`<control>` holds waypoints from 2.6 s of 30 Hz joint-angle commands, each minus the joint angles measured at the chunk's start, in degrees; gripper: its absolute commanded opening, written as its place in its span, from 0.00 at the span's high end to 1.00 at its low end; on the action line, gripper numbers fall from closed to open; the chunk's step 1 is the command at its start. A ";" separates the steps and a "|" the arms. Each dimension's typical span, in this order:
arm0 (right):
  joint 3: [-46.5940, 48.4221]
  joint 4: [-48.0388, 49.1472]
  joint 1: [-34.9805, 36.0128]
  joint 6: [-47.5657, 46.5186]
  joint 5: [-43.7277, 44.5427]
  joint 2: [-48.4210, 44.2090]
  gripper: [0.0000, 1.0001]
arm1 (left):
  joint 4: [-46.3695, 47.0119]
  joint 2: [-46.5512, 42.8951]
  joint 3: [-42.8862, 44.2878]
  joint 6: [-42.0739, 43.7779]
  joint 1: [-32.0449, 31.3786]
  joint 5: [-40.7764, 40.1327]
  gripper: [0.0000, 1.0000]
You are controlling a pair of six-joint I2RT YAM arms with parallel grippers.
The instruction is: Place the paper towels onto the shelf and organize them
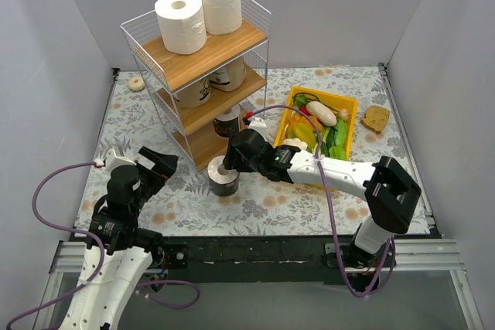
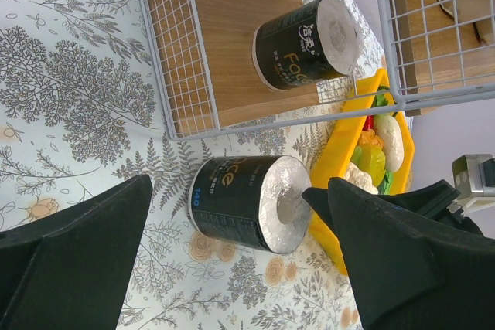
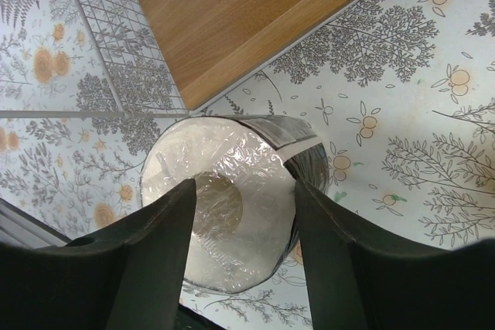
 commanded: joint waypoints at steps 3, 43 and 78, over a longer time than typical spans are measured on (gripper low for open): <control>2.93 -6.08 0.40 -2.77 4.44 -2.46 0.35 | -0.50 -0.25 1.41 -0.06 -0.26 -1.10 0.02; -1.28 3.22 0.40 1.09 2.69 2.11 0.69 | -0.85 -0.16 1.68 -0.14 -0.88 -1.89 0.02; 13.91 13.16 -1.53 9.89 12.70 12.30 0.71 | -2.26 -1.48 2.29 -0.85 -2.29 -3.38 0.02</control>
